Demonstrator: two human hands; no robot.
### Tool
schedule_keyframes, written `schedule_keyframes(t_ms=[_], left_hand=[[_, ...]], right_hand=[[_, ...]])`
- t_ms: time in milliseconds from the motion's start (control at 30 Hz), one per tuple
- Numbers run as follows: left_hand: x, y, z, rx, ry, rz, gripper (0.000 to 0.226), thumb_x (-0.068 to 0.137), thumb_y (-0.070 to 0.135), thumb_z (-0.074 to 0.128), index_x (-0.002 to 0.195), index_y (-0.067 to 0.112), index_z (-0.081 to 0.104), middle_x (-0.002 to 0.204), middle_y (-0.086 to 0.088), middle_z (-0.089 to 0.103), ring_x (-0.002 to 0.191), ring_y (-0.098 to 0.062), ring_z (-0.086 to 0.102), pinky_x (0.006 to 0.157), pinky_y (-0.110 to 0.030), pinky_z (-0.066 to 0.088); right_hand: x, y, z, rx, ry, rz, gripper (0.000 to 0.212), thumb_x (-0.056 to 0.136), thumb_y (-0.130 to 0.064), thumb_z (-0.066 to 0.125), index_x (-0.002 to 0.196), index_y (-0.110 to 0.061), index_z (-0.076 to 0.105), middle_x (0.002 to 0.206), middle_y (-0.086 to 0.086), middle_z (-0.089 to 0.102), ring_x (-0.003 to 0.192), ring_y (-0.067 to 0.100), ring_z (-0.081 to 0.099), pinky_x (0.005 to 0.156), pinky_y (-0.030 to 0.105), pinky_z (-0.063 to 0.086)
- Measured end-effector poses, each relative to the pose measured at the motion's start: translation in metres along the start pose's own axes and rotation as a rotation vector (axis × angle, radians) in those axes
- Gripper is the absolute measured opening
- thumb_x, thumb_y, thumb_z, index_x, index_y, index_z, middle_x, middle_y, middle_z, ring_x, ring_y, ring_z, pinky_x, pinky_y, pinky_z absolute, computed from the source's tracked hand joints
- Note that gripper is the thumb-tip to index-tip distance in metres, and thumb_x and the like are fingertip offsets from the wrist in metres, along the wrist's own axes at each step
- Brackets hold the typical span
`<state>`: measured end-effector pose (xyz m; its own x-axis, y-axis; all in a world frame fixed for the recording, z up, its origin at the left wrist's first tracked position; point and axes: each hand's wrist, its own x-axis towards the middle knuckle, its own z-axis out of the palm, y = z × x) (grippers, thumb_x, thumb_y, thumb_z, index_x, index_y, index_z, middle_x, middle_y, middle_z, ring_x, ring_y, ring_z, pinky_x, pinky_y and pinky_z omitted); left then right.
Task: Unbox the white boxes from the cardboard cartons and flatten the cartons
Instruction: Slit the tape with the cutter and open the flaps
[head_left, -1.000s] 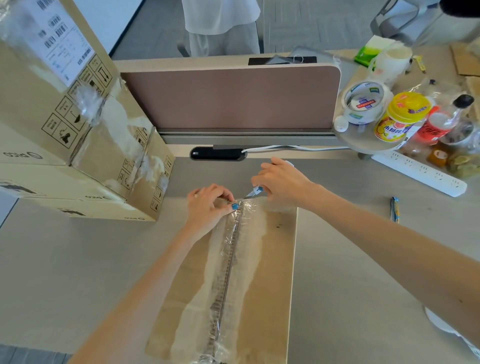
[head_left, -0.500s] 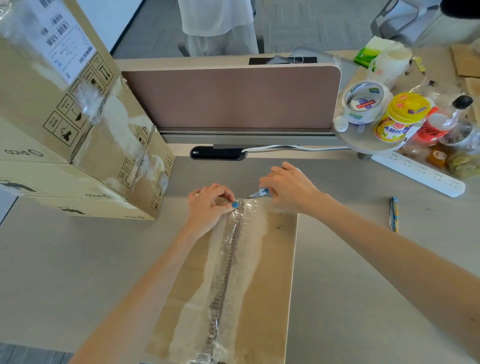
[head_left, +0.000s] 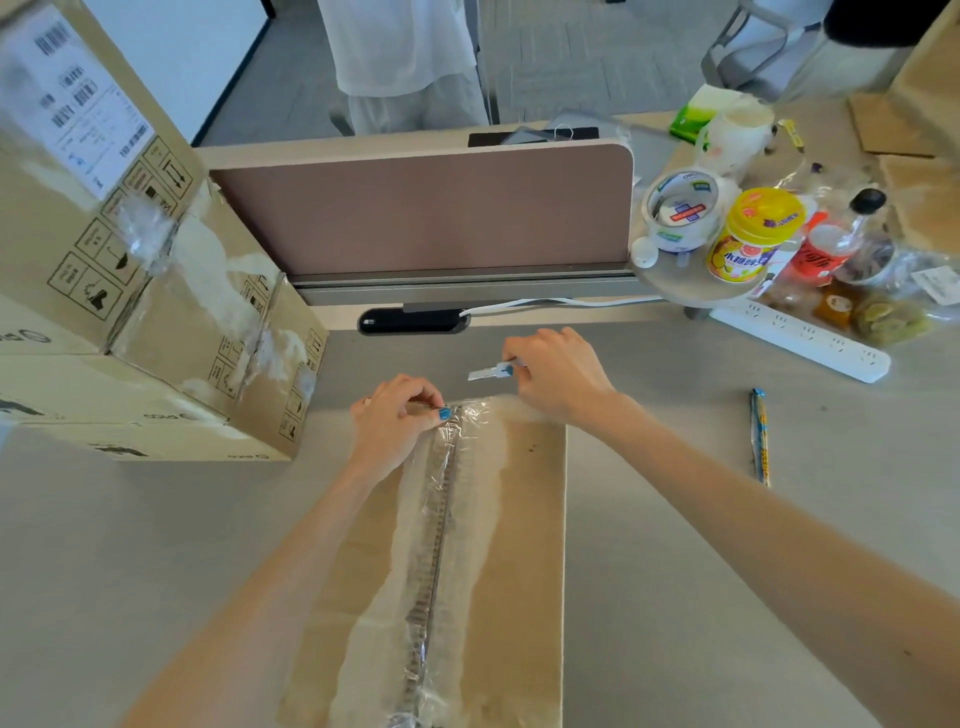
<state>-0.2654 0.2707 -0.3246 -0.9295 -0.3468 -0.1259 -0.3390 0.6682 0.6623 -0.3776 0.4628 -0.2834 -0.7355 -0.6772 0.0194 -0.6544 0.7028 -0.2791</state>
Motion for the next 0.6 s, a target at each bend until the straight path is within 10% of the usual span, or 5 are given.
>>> schedule_keyframes(t_ms=[600], left_hand=[[0.053, 0.015, 0.003, -0.108, 0.095, -0.181, 0.024, 0.087, 0.030, 0.070, 0.065, 0.037, 0.063, 0.092, 0.017, 0.060, 0.109, -0.018, 0.054, 0.101, -0.052, 0.040]], right_hand=[[-0.001, -0.039, 0.008, 0.188, 0.017, 0.159, 0.021, 0.098, -0.017, 0.046, 0.101, -0.004, 0.062, 0.106, 0.008, 0.056, 0.088, 0.028, 0.058, 0.066, 0.033, 0.036]])
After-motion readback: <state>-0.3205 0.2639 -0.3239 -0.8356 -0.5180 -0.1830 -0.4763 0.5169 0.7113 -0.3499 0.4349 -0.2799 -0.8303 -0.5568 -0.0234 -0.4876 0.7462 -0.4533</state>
